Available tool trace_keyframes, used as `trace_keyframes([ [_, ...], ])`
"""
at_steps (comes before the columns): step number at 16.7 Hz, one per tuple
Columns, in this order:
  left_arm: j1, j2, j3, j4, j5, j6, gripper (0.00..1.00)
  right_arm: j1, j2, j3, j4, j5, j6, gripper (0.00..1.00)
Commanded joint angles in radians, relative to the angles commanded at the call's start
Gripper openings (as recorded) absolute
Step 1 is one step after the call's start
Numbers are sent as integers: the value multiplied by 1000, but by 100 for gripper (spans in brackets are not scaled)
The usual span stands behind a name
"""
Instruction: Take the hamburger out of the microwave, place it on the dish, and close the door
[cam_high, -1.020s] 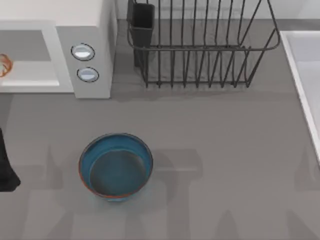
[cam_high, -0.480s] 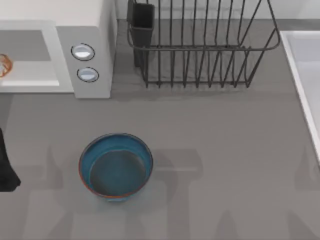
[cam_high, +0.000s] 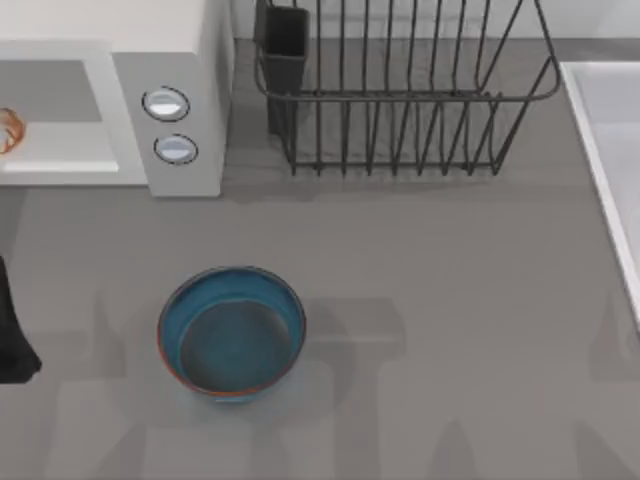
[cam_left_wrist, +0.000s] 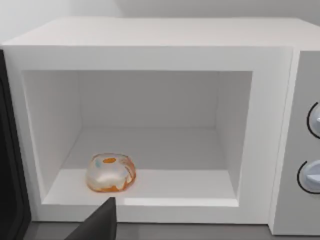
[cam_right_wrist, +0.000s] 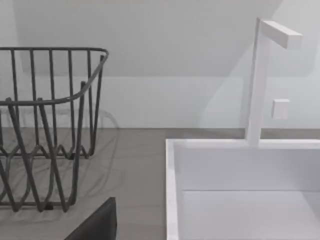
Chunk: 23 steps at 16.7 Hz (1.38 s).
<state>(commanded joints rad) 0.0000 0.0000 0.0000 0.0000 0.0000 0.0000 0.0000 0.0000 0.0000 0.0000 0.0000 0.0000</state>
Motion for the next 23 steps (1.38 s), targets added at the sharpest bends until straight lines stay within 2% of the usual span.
trace_keyframes([
  [5, 5, 58, 24, 25, 6, 2, 100, 0, 0, 0, 0, 0, 0, 100],
  [9, 25, 268, 112, 116, 28, 11, 100, 0, 0, 0, 0, 0, 0, 100],
  [14, 65, 684, 286, 297, 73, 28, 100, 0, 0, 0, 0, 0, 0, 100],
  [23, 153, 1610, 674, 701, 171, 67, 100, 0, 0, 0, 0, 0, 0, 100],
])
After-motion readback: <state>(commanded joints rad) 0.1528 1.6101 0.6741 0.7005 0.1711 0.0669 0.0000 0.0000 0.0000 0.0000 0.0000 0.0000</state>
